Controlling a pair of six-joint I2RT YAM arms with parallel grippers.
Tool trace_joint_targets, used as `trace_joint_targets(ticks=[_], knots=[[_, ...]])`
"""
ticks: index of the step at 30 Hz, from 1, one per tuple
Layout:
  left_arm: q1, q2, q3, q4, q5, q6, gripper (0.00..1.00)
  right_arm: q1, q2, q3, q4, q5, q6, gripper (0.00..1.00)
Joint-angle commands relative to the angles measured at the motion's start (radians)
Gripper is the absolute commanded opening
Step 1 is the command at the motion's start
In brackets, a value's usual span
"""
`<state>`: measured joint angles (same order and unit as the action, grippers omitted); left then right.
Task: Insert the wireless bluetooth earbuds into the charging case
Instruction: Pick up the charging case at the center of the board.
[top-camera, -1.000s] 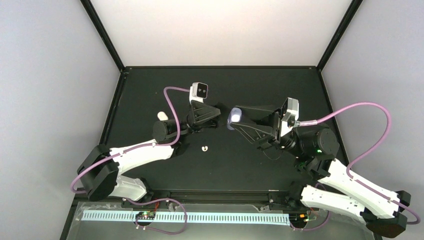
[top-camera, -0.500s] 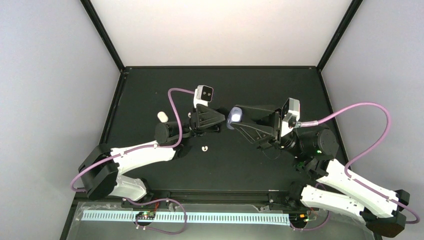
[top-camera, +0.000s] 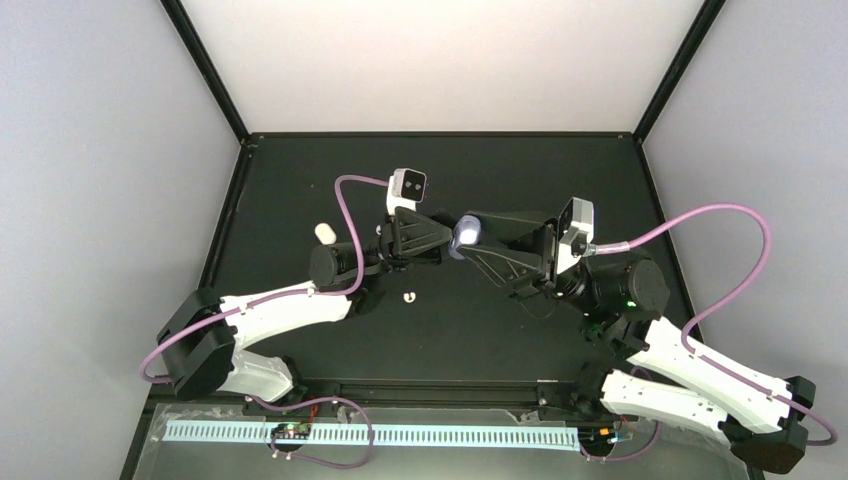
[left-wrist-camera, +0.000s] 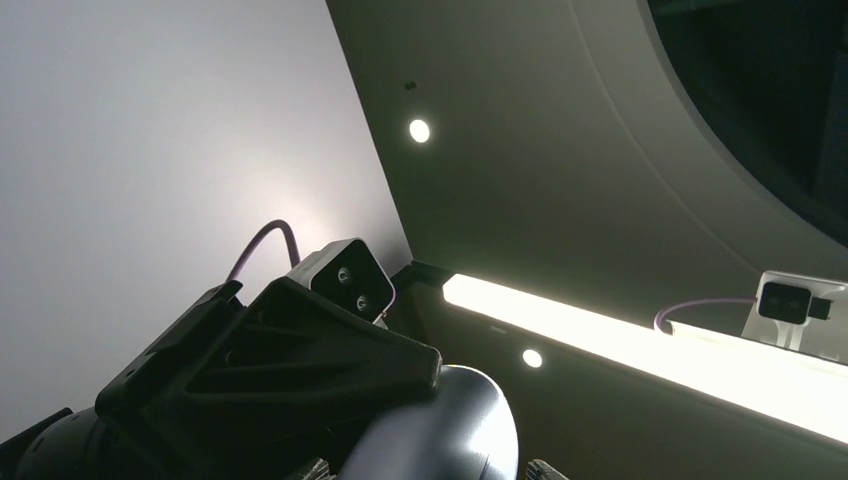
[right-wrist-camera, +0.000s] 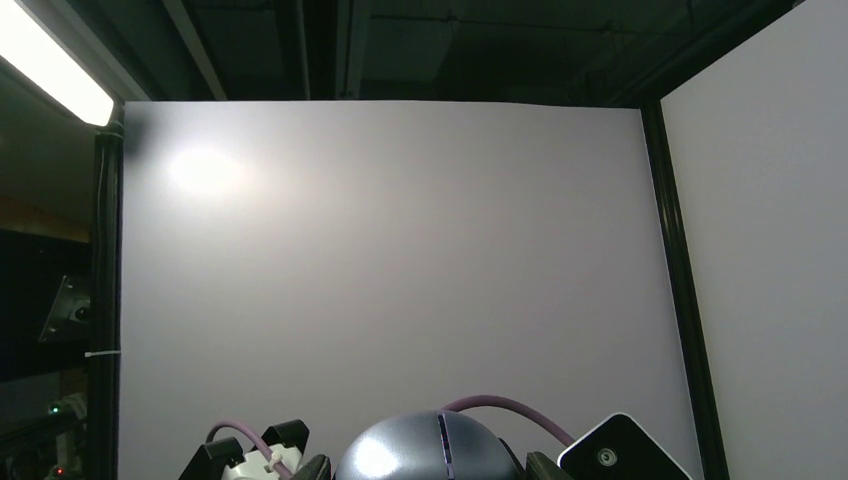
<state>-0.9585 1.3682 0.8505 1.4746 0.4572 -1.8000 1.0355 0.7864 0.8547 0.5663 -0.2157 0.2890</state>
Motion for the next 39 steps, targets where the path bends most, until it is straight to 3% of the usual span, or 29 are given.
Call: trace_joint_targets(ticks=[1, 21, 39], knots=[[-0.009, -0.003, 0.041, 0.157, -0.021, -0.009, 0.5, -0.005, -0.008, -0.013, 0.063, 0.022, -0.008, 0.28], [-0.01, -0.019, 0.013, 0.158, -0.075, 0.013, 0.33, -0.005, -0.004, -0.027, 0.035, 0.034, -0.012, 0.29], [0.011, -0.031, -0.046, 0.158, -0.137, 0.102, 0.18, -0.005, -0.056, -0.03, -0.088, 0.085, -0.028, 0.44]])
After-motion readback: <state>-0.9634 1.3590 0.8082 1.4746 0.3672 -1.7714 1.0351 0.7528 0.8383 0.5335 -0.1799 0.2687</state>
